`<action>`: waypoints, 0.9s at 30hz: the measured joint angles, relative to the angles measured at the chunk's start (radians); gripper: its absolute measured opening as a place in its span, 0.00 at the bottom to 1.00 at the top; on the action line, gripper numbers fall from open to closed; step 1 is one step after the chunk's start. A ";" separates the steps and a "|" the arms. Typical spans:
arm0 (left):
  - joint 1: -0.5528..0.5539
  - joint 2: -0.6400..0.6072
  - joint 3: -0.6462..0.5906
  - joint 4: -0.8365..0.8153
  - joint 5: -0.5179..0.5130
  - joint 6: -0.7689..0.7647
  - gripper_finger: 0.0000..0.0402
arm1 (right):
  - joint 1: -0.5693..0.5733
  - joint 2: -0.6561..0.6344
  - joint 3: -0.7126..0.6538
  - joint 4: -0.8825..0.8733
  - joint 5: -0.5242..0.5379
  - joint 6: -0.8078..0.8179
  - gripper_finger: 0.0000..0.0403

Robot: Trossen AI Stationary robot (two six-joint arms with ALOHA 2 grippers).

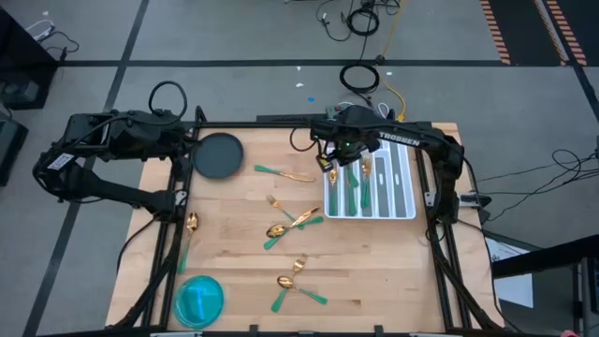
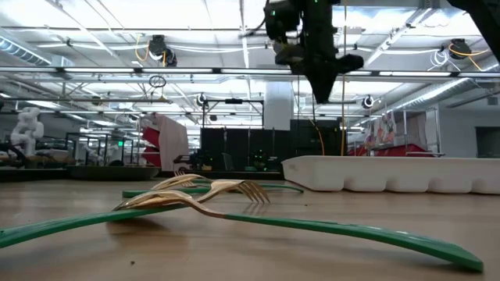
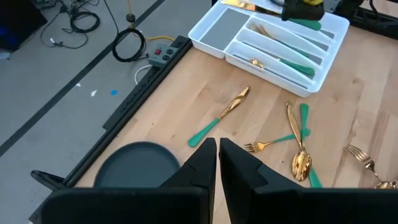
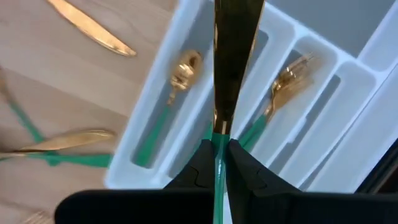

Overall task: Sort silverware
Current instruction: Put the green knife on the silverware organizer

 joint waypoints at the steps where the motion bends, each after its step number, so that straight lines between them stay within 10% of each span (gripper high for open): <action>1: 0.000 0.000 0.000 0.000 0.000 0.000 0.07 | -0.005 0.001 -0.021 0.000 -0.001 -0.002 0.00; 27: 0.001 0.001 0.000 0.011 -0.005 0.031 0.07 | -0.036 -0.318 -0.807 0.719 -0.187 0.258 0.00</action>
